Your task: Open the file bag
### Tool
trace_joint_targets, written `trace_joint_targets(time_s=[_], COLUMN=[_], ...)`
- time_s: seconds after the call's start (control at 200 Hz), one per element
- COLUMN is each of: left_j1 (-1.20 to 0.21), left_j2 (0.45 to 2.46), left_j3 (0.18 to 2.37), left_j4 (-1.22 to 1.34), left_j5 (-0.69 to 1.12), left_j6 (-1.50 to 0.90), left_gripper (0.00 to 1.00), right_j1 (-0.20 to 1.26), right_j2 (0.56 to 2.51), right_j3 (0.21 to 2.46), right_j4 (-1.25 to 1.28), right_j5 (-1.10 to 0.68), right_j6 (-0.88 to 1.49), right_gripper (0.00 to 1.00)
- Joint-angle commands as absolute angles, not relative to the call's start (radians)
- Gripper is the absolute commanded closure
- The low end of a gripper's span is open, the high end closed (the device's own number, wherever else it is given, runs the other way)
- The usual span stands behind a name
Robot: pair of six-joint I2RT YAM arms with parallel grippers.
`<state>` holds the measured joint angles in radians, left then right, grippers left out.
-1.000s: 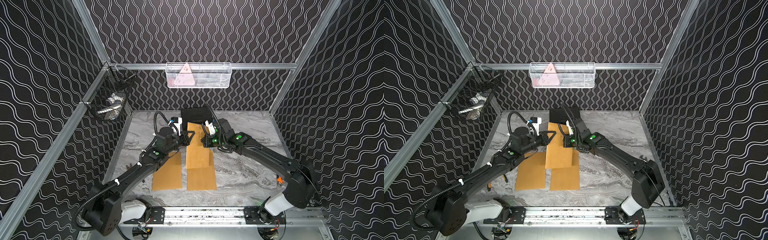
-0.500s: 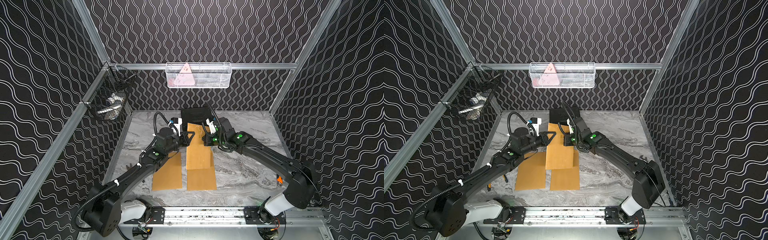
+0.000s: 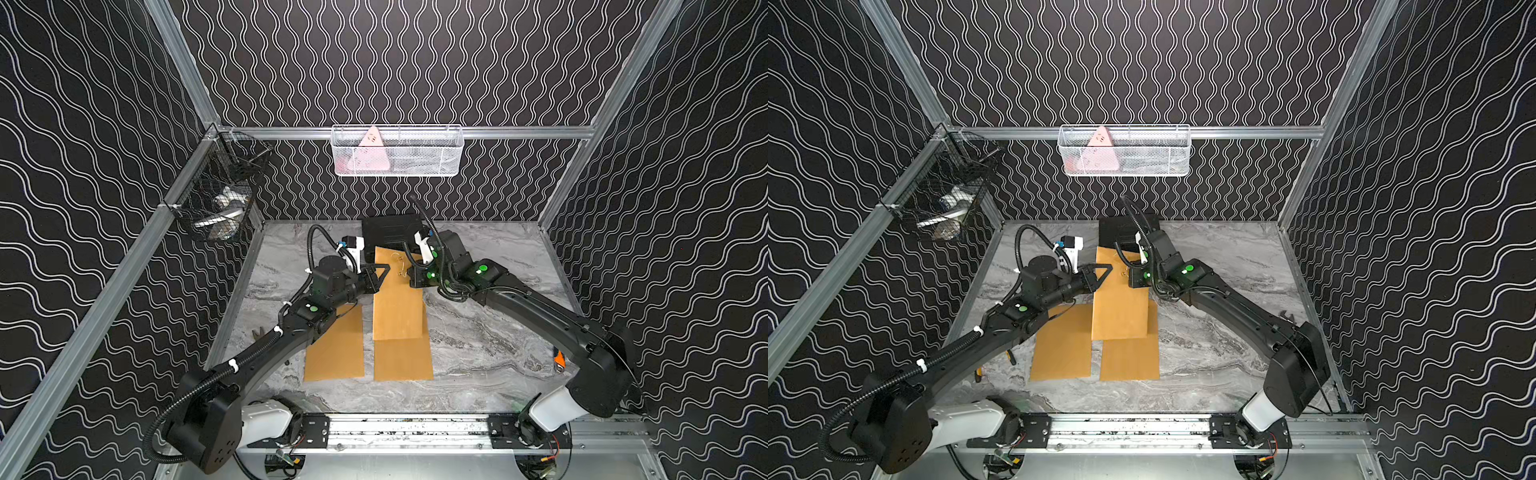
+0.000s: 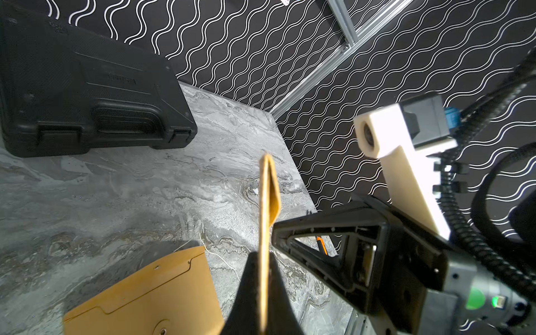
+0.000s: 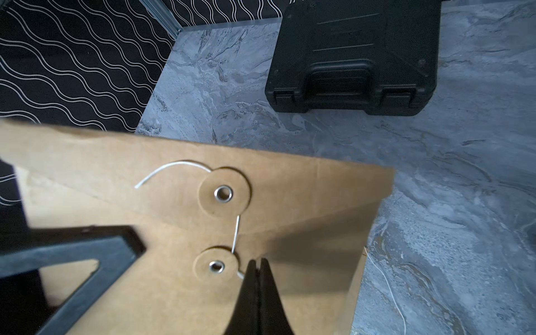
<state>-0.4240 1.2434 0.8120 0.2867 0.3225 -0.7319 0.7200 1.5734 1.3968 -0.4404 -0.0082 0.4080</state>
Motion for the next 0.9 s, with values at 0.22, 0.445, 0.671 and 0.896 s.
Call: trace_joint_targets(time_s=[0.22, 0.445, 0.671, 0.896], left_j1=[-0.424, -0.424, -0.425, -0.425], left_j2=[1.231, 1.228, 1.236, 1.249], left_j3=[0.808, 0.808, 0.822, 0.818], left_j4=[0.331, 0.328, 0.334, 0.354], left_j5=[0.328, 0.331, 0.340, 0.348], left_j6=[-0.736, -0.737, -0.739, -0.751], left_gripper=[1.00, 1.00, 1.00, 1.00], right_j1=[0.720, 0.721, 0.721, 0.721], right_j2=[1.581, 1.582, 1.551, 1.552], right_j3=[1.445, 1.446, 1.359, 1.339], right_j4=[-0.474, -0.486, -0.459, -0.446], right_j5=[0.029, -0.007, -0.079, -0.102], right_j6=[0.365, 0.361, 0.370, 0.371], right_gripper=[1.00, 0.98, 0.75, 0.67])
